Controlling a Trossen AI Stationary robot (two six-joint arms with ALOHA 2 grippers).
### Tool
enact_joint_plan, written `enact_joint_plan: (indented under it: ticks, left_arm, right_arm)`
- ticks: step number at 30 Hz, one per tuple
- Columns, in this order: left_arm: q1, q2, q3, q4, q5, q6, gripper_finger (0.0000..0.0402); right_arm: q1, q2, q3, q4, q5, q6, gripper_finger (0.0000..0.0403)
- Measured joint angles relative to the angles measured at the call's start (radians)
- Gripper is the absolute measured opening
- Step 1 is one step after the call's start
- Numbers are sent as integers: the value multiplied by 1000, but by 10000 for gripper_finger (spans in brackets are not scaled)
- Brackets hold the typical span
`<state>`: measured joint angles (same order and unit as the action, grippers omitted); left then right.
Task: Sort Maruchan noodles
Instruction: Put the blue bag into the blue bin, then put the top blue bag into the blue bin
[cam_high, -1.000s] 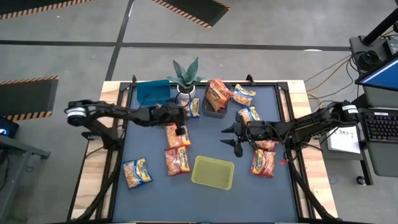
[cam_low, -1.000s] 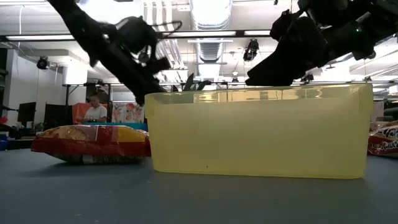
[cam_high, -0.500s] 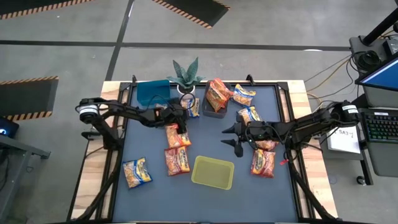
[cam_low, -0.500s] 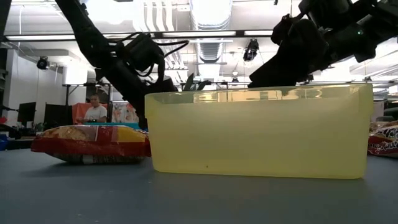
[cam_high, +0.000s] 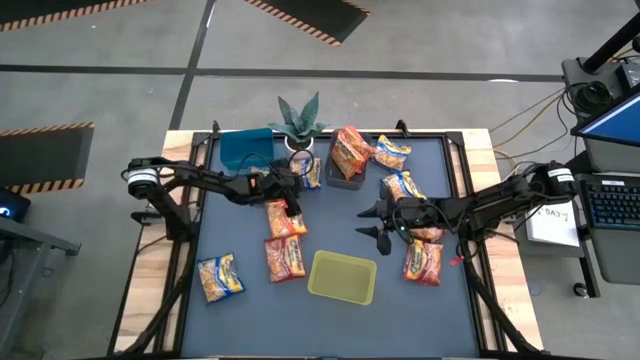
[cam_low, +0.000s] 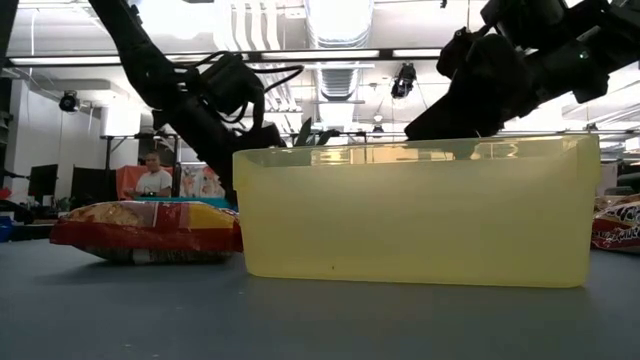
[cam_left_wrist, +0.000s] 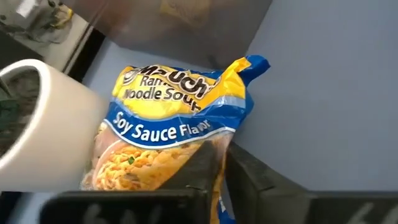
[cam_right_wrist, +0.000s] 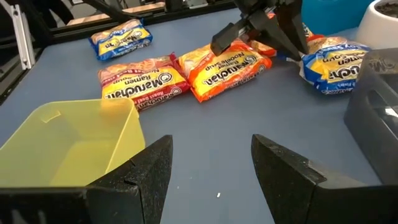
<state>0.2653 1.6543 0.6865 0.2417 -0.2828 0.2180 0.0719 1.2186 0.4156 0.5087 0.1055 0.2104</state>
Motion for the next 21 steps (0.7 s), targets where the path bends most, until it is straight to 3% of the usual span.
enact_joint_plan:
  ticks: [11, 21]
  left_arm:
    - [-63, -16, 0, 27, 211, -131, 0]
    - [-108, -79, -1, 24, 212, -86, 15]
  right_arm:
    - [0, 0, -6, 3, 1, 0, 205]
    - [0, 0, -10, 2, 1, 7, 205]
